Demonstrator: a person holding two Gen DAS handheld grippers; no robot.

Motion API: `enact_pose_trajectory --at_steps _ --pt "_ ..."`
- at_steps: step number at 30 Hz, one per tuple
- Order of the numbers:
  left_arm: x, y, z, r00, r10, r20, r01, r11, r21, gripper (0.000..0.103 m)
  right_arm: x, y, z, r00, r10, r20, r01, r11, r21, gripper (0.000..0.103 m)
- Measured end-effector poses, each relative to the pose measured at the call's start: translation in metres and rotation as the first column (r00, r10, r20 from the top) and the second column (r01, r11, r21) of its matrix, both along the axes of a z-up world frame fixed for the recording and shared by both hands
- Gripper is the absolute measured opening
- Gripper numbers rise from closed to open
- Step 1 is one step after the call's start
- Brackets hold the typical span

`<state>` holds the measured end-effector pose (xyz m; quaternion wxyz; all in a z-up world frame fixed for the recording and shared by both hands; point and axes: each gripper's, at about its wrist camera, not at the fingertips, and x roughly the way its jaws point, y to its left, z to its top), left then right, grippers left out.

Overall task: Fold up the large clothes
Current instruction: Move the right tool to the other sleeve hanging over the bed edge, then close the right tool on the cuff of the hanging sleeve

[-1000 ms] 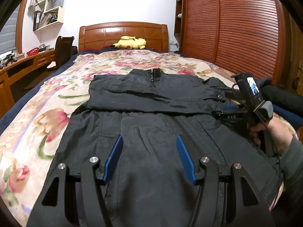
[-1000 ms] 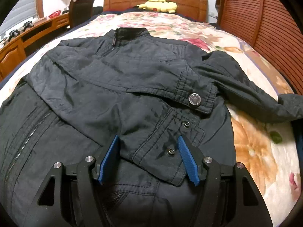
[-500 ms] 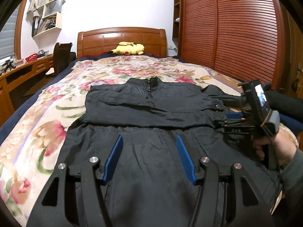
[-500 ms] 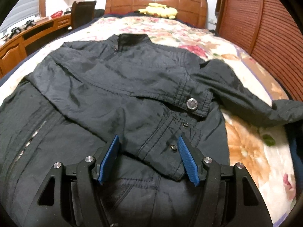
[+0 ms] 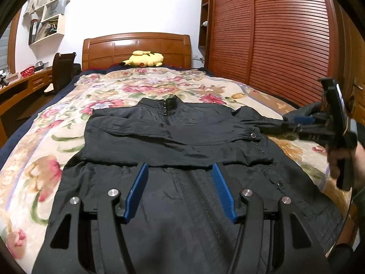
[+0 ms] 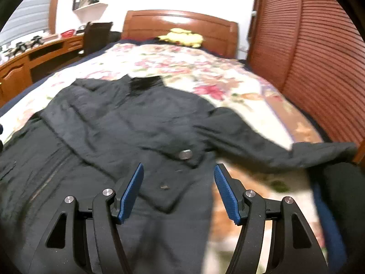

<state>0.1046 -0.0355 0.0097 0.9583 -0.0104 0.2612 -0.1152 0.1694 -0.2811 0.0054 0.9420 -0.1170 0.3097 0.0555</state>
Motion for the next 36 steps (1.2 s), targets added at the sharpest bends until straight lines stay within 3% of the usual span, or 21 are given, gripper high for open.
enact_pose_trajectory --at_steps 8,20,30,36 --pt "0.005 -0.014 -0.007 0.999 -0.028 -0.025 0.028 1.0 -0.003 0.058 0.021 -0.086 0.028 0.987 -0.159 -0.006 0.159 0.987 -0.012 0.066" --pt "0.009 -0.029 -0.019 0.997 -0.05 -0.059 0.051 0.998 0.02 0.058 0.047 -0.22 0.075 0.904 -0.428 0.006 0.428 0.904 -0.011 0.066" --pt "0.012 -0.023 -0.023 0.995 -0.061 -0.083 0.06 0.998 -0.017 0.058 0.065 -0.291 0.072 0.796 -0.601 -0.067 0.605 0.792 0.082 0.067" --pt "0.015 -0.022 -0.023 0.994 -0.06 -0.092 0.058 0.998 -0.027 0.058 0.078 -0.304 0.065 0.776 -0.623 -0.101 0.631 0.77 0.093 0.067"
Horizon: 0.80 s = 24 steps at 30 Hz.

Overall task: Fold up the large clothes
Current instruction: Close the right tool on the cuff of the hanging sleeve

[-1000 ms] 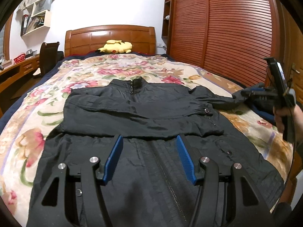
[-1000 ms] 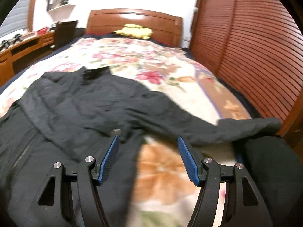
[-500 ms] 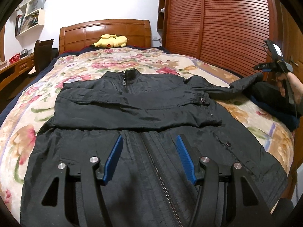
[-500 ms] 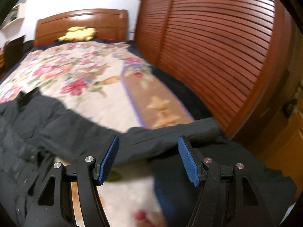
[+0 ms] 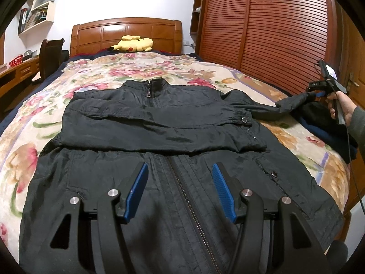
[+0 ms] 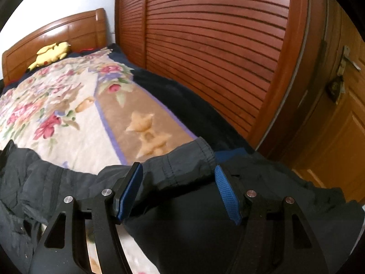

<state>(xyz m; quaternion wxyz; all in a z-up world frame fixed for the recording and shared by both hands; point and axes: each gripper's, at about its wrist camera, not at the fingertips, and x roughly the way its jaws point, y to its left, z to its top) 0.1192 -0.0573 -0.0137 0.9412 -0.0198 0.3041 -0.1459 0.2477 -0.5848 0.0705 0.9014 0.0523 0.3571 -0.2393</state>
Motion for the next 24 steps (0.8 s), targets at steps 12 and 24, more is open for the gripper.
enact_pose_trajectory --at_steps 12,24 --pt "-0.002 0.004 0.002 1.0 0.009 0.013 -0.009 1.0 0.002 0.058 0.01 0.031 -0.016 0.989 0.117 -0.089 -0.122 0.991 -0.056 0.018" --pt "-0.018 0.026 0.013 0.998 0.041 0.049 -0.041 0.999 -0.001 0.058 -0.013 0.15 0.064 0.938 0.346 0.024 -0.33 0.912 -0.244 0.009"
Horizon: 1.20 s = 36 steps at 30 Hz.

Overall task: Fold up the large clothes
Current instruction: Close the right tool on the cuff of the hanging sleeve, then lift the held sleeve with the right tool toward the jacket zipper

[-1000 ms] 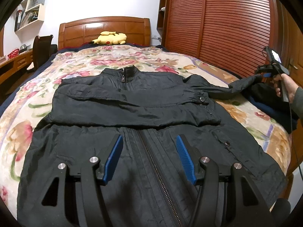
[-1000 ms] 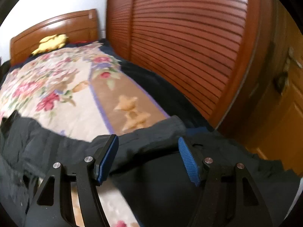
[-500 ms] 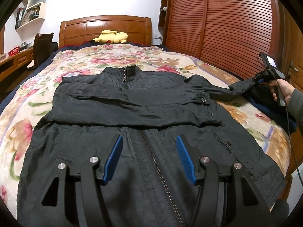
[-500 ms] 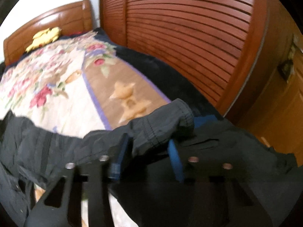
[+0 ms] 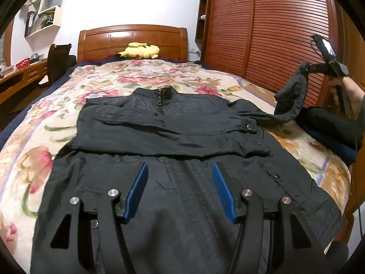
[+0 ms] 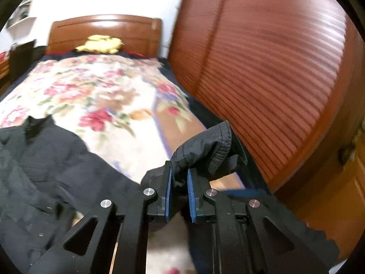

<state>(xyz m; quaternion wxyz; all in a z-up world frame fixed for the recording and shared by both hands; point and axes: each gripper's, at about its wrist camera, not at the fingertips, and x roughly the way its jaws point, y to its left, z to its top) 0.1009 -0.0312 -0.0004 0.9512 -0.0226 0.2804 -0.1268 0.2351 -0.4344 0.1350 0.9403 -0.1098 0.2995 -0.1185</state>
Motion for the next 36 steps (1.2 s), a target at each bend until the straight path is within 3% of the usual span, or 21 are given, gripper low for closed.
enact_pose_trajectory --at_steps 9,24,36 --pt "-0.012 0.026 0.006 0.999 0.047 0.015 -0.047 0.999 0.01 0.058 -0.004 0.109 0.026 0.977 0.192 0.089 -0.186 0.98 -0.077 0.008" --pt "-0.032 0.065 0.013 0.993 0.112 0.038 -0.112 0.994 0.005 0.058 -0.006 0.252 0.027 0.898 0.428 0.102 -0.414 0.9 -0.134 0.007" --pt "-0.04 0.088 0.014 0.985 0.163 0.059 -0.164 0.986 0.012 0.058 -0.034 0.344 0.024 0.789 0.603 0.121 -0.591 0.798 -0.123 0.007"
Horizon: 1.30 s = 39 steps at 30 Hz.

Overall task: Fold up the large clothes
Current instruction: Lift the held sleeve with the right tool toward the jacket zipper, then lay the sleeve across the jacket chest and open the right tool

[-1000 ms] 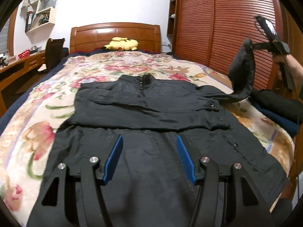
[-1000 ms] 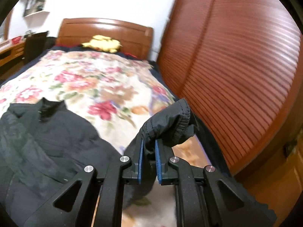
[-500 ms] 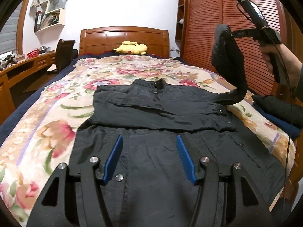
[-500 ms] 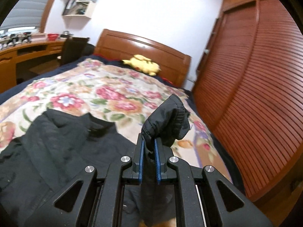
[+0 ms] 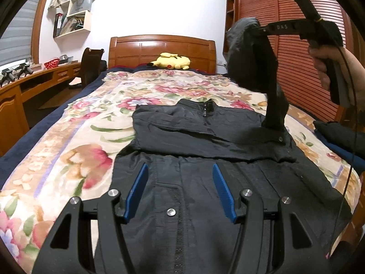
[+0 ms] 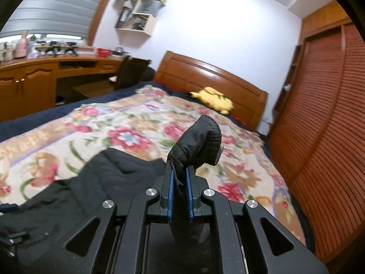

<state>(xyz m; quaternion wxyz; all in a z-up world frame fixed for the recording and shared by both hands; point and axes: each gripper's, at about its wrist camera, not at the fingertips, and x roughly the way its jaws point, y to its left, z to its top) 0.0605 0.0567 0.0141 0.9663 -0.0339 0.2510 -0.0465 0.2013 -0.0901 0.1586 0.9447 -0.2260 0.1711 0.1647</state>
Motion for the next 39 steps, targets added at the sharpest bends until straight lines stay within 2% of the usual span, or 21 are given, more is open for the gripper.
enact_pose_trajectory --at_steps 5,11,18,24,30,37,39 --pt "-0.003 0.008 -0.001 1.0 0.015 0.001 -0.015 1.0 -0.004 0.058 -0.011 0.027 -0.013 0.997 0.066 -0.028 -0.066 0.998 -0.002 0.007" --pt "-0.005 0.018 -0.001 0.999 0.033 0.005 -0.033 0.999 -0.007 0.058 -0.014 0.04 -0.043 0.988 0.102 -0.117 -0.101 0.995 0.011 0.007" --pt "-0.008 0.027 0.0 0.999 0.048 0.009 -0.048 0.999 -0.019 0.058 -0.031 0.037 -0.096 0.961 0.133 -0.244 -0.131 0.991 0.025 0.007" --pt "-0.008 0.033 -0.001 0.998 0.065 0.007 -0.065 0.997 -0.029 0.058 -0.046 0.036 -0.134 0.936 0.148 -0.319 -0.141 0.989 0.045 0.007" --pt "-0.01 0.036 -0.002 0.997 0.074 0.006 -0.074 0.997 -0.027 0.058 -0.061 0.034 -0.157 0.917 0.161 -0.364 -0.133 0.986 0.101 0.009" --pt "-0.01 0.038 -0.002 0.997 0.081 0.005 -0.081 0.996 -0.032 0.058 -0.085 0.031 -0.183 0.896 0.165 -0.412 -0.135 0.986 0.099 0.011" --pt "-0.01 0.038 -0.002 0.997 0.08 0.005 -0.08 0.996 -0.032 0.058 -0.091 0.029 -0.19 0.89 0.157 -0.428 -0.131 0.987 0.091 0.016"
